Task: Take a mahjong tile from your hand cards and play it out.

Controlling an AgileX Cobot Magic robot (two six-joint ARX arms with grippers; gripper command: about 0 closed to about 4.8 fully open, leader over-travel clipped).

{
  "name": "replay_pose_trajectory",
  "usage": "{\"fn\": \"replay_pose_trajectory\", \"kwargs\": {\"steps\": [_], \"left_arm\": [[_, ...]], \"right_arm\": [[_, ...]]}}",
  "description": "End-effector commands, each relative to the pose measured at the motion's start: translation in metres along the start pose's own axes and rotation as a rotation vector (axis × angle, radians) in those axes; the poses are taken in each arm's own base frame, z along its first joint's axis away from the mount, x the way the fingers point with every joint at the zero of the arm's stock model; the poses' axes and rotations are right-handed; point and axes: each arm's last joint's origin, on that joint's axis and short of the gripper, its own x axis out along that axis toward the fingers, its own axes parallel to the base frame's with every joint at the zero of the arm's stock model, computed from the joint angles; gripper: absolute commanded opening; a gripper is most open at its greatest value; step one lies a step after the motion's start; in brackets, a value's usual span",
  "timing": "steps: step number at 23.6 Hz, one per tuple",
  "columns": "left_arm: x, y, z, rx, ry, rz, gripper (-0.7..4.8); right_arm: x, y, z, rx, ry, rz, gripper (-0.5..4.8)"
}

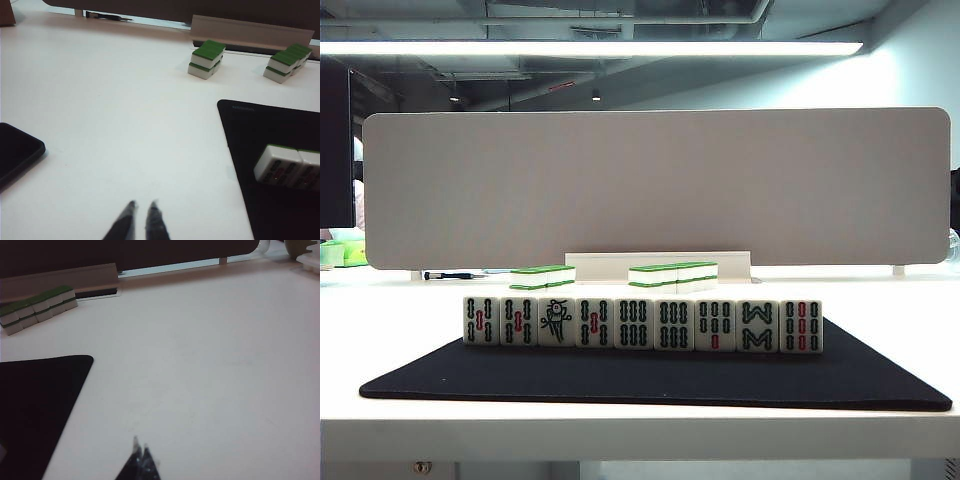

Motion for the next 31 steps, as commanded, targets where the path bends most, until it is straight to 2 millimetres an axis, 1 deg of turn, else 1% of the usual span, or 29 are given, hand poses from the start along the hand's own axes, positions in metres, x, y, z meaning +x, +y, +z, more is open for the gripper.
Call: {"fn": "replay_pose_trajectory", "kwargs": {"steps": [1,13,16,24,31], "left_arm": [[0.0,0.0,-0.001,-0.003,0.007,-0.009,0.3],[-0.002,-0.001,0.002,-0.005,0.026,-0.009,0.31],[-0.004,-0.001,0.006,-0.006,0.034,-0.01,0.31],[-0.01,-0.004,0.021,-0.003,-0.01,-0.045,0.31],[-0.013,-0.008,0.03,-0.046,-0.024,-0.14,0.3]], "right_arm": [[0.0,0.0,0.0,0.002,-0.011,0.006,-0.01],[-0.001,0.001,0.003,0.003,-0.018,0.007,-0.01],[-0.004,0.001,0.008,0.003,-0.015,0.006,-0.01],[-0.009,0.003,0.023,0.004,-0.034,0.009,-0.01],[-0.014,0.004,0.038,0.003,-0.024,0.016,-0.01]]}}
